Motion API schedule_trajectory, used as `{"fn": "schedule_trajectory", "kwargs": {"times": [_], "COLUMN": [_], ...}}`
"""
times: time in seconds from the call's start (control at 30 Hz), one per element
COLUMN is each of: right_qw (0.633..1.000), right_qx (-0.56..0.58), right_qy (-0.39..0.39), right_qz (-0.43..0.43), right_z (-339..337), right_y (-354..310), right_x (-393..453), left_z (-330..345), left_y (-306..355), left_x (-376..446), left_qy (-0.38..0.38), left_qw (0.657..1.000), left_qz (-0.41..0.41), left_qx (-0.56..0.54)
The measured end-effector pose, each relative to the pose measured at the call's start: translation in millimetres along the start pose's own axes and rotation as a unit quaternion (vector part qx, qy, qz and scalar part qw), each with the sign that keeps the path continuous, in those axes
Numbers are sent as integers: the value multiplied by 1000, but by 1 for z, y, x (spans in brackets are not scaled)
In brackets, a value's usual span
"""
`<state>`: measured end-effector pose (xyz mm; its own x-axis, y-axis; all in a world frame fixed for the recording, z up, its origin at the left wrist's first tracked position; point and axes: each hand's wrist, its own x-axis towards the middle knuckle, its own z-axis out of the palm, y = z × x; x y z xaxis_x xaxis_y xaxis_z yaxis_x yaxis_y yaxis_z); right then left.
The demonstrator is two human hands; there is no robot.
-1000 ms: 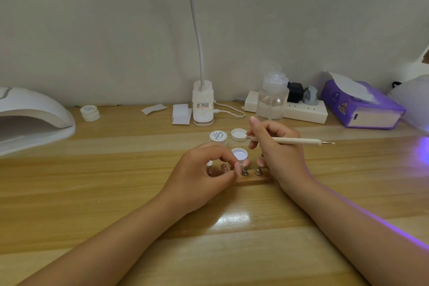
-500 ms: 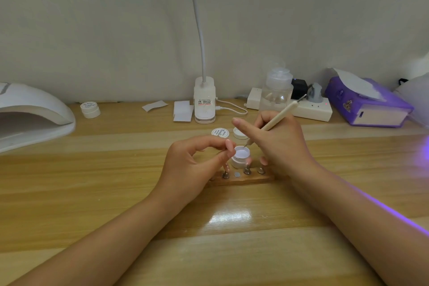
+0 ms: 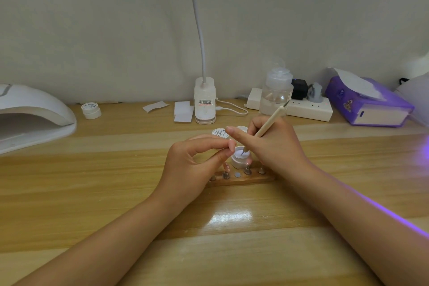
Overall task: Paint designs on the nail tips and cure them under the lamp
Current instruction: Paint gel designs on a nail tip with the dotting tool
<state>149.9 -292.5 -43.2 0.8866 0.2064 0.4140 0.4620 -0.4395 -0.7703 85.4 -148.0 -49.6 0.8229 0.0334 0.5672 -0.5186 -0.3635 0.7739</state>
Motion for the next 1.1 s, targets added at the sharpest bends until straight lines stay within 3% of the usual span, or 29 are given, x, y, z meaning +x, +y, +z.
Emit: {"fn": "schedule_trajectory", "kwargs": {"times": [0.2, 0.37, 0.77, 1.1], "right_qw": [999, 995, 990, 986], "right_qx": [33, 80, 108, 143], "right_qy": [1, 48, 89, 66], "right_qz": [15, 40, 18, 54], "right_z": [0, -4, -6, -2], "right_y": [1, -3, -6, -6], "right_x": [1, 3, 1, -4], "left_z": [1, 0, 0, 0], "left_y": [-1, -1, -1, -1], "left_x": [0, 0, 0, 0], "left_qy": [5, 4, 1, -3], "left_qw": [1000, 1000, 999, 999], "left_qz": [-9, -16, -37, -30], "left_qx": [-2, -2, -2, -14]}}
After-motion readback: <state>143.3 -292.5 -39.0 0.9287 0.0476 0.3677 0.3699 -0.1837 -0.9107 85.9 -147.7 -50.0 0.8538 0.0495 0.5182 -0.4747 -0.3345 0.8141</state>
